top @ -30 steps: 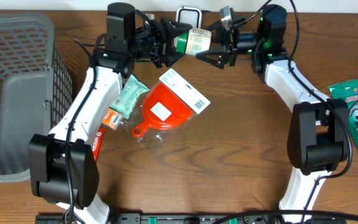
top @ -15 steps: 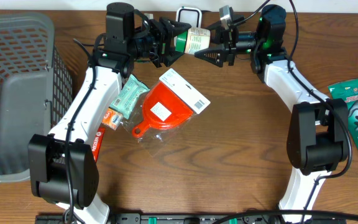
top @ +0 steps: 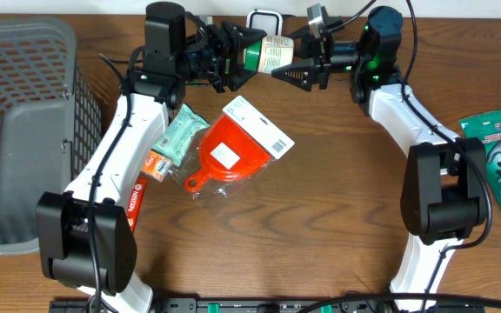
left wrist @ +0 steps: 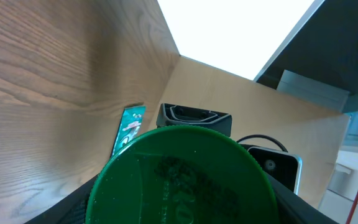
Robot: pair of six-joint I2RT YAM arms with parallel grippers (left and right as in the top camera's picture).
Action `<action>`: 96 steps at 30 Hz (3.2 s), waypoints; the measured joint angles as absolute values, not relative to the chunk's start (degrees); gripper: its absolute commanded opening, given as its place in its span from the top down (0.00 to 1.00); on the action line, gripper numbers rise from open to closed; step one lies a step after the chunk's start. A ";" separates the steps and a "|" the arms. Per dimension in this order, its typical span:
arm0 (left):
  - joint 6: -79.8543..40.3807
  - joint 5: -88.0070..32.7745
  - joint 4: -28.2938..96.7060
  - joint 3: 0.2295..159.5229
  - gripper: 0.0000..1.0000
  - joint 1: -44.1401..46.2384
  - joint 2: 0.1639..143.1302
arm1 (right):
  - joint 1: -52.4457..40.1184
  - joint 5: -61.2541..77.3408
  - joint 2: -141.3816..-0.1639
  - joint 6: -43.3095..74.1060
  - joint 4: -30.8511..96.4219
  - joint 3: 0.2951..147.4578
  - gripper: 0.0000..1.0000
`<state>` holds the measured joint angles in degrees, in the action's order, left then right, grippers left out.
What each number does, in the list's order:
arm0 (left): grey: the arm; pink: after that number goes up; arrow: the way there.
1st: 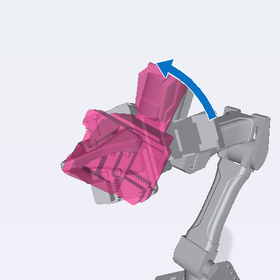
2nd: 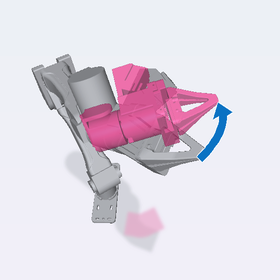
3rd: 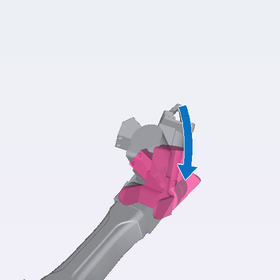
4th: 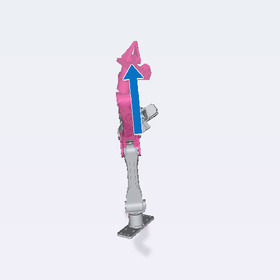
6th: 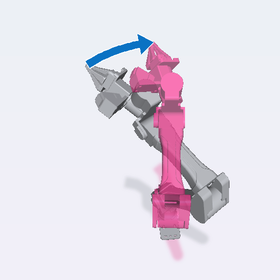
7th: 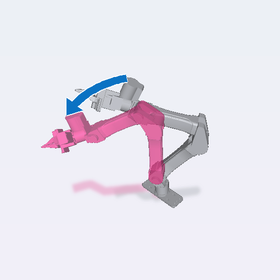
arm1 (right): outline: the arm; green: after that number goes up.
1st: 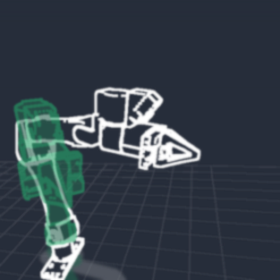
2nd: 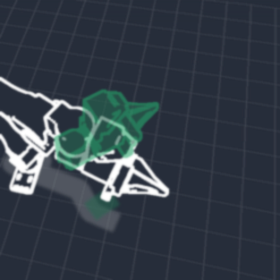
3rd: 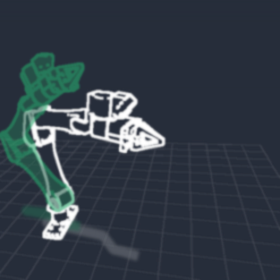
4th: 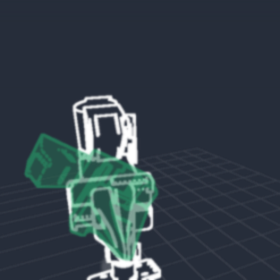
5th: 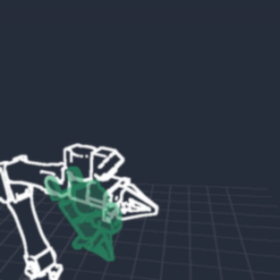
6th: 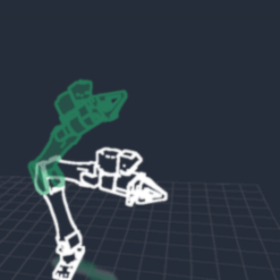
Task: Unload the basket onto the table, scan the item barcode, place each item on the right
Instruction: 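Close the right gripper around the jar held by the left gripper, then open the left gripper to release the jar and withdraw it left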
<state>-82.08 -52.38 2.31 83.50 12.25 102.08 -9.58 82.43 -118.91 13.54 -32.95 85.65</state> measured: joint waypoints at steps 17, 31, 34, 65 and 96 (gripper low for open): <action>-79.90 -52.23 2.63 83.50 0.88 12.23 102.08 | -9.67 81.78 -118.93 21.17 -33.34 85.65 0.81; -79.46 -52.16 2.74 83.50 0.89 12.23 102.08 | -9.67 81.67 -118.93 23.03 -33.41 85.65 0.99; -79.44 -52.16 2.74 83.50 0.88 12.23 102.08 | -9.67 81.67 -118.93 23.03 -33.41 85.65 0.99; -76.60 -48.34 2.57 83.50 0.23 12.14 102.08 | -9.76 82.96 -118.93 24.99 -33.34 85.65 0.99; -53.43 -37.08 18.17 83.50 0.22 5.52 102.08 | -8.34 71.02 -118.93 44.62 -32.40 85.65 0.99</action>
